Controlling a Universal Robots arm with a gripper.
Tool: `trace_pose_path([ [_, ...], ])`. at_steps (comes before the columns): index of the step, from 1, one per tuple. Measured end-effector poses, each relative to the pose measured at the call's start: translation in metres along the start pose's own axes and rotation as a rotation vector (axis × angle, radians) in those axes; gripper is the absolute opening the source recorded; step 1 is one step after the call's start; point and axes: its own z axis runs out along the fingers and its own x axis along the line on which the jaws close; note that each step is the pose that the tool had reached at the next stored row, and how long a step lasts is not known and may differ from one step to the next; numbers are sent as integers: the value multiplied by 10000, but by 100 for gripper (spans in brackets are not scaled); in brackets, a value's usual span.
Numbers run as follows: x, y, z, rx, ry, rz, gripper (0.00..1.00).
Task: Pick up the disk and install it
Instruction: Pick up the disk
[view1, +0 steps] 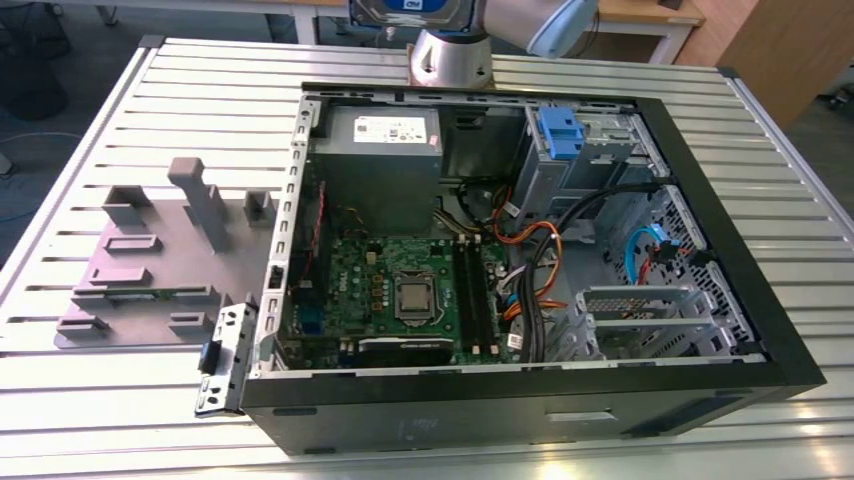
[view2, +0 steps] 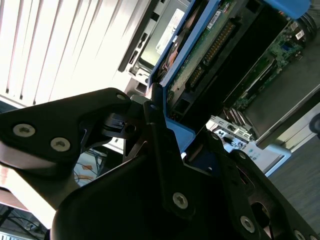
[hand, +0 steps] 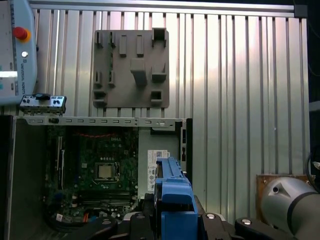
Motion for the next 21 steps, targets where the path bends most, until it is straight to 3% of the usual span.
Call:
trace_pose_path([
  [21,0,-178,-12,-15,0,1,37],
])
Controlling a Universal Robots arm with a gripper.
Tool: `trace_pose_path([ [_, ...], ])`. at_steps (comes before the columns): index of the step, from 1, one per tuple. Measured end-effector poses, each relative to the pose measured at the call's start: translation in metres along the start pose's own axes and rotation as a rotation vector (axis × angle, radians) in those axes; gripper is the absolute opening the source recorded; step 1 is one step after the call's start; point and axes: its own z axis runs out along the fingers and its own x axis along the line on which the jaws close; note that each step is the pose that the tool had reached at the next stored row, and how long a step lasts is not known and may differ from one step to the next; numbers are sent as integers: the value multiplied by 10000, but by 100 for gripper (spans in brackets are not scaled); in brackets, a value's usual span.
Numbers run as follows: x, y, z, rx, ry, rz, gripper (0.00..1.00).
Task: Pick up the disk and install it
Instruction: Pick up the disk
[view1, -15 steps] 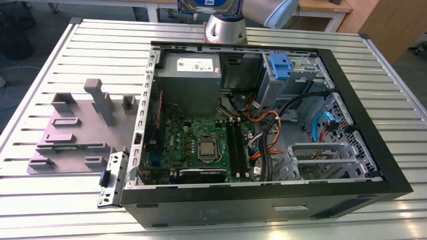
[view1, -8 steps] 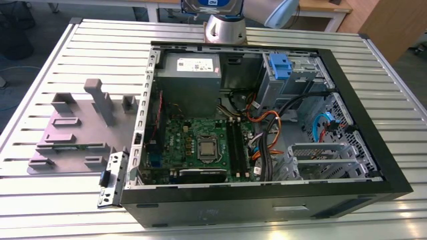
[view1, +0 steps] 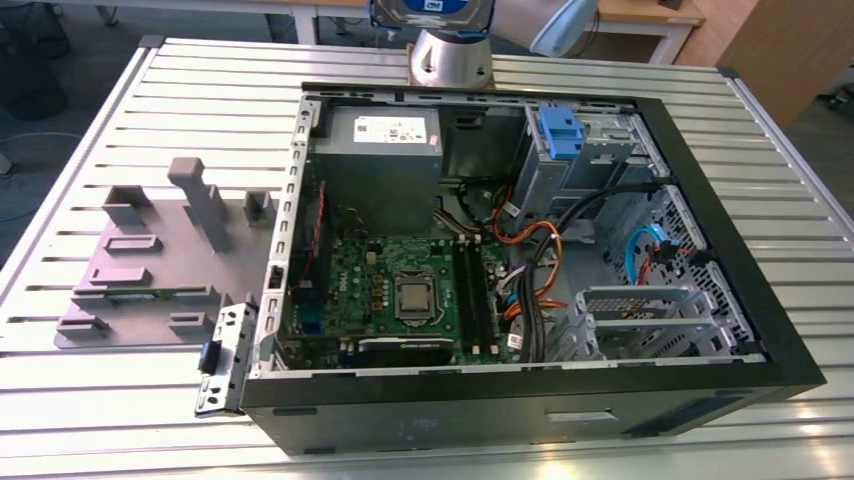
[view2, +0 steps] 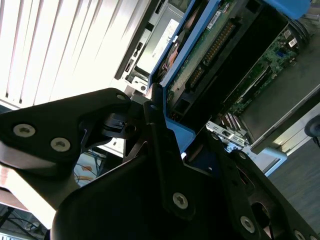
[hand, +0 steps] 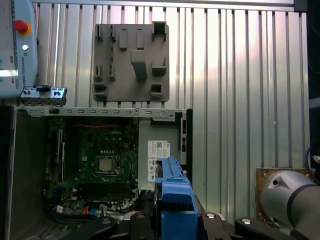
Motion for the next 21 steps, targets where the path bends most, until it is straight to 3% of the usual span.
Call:
trace_pose_path([
  [21,0,-183,-13,-19,0,0,37],
])
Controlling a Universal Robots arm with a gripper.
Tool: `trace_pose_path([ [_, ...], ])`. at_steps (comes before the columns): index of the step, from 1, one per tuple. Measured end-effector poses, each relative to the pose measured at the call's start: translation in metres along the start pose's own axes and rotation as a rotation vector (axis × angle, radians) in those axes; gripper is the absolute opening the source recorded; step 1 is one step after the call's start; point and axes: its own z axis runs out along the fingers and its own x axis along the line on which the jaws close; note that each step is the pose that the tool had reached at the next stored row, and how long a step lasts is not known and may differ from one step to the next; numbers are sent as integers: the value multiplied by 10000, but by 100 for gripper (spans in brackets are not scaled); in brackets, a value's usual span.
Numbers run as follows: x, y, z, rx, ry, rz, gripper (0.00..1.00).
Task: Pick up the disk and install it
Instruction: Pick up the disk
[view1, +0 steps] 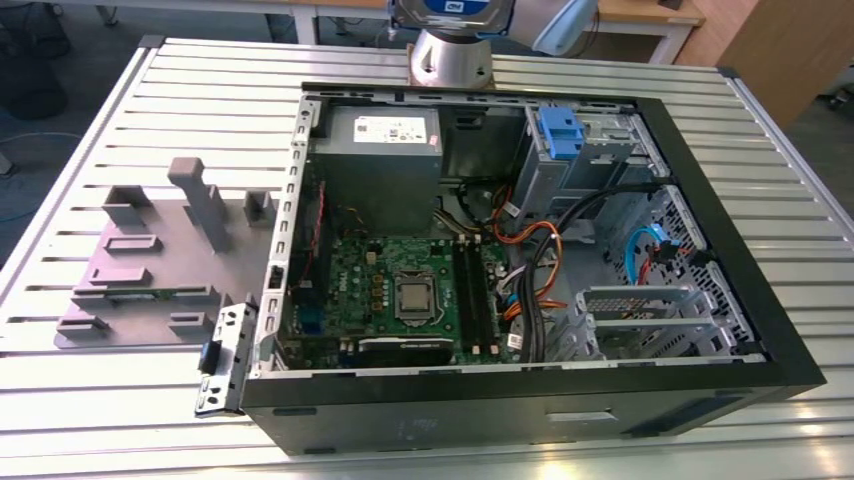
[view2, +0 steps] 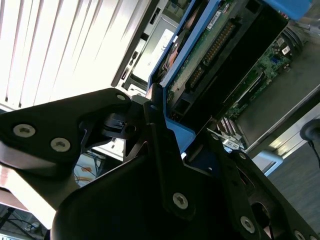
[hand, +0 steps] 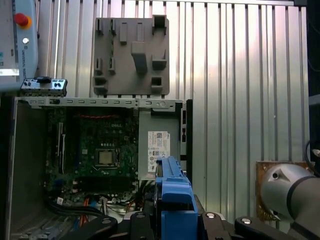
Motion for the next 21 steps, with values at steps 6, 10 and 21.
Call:
trace_pose_path([
  [6,0,-52,-4,-5,0,1,37],
  [10,0,-87,-6,-9,0,1,37],
  [21,0,-184,-13,-19,1,1,37],
])
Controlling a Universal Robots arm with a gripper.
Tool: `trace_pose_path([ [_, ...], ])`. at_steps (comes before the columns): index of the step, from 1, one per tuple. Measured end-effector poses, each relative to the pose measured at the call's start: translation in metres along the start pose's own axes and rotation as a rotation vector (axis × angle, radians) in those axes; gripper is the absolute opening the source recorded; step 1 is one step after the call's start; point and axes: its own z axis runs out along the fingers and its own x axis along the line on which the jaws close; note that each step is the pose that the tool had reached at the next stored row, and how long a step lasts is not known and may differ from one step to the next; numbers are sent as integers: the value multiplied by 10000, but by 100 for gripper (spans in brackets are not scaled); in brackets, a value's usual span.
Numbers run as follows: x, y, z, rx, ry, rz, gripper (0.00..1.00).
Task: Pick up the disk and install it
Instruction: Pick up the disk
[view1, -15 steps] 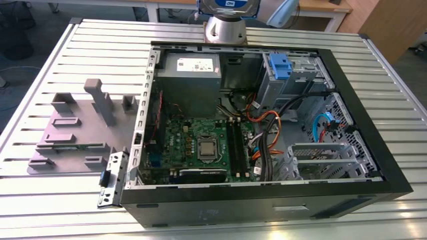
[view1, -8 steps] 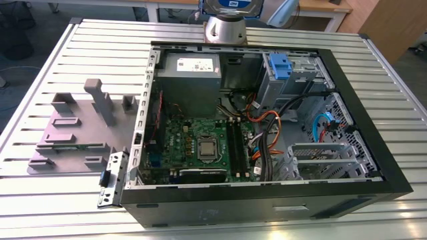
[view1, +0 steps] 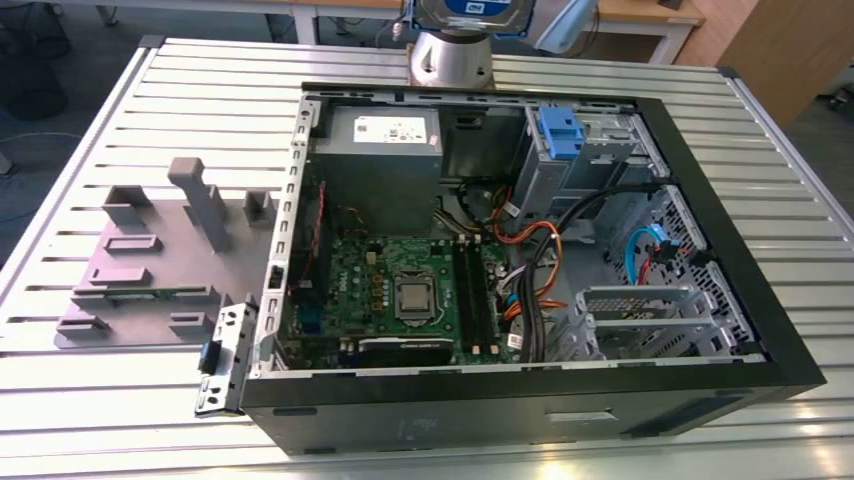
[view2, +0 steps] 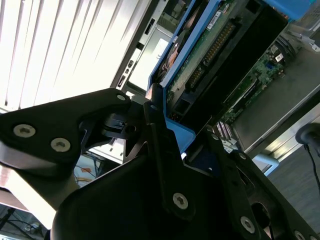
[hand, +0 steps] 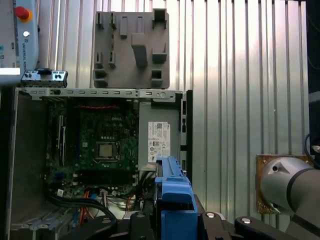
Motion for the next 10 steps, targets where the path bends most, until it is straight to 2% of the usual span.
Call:
trace_pose_path([
  [10,0,-87,-6,-8,0,0,37],
])
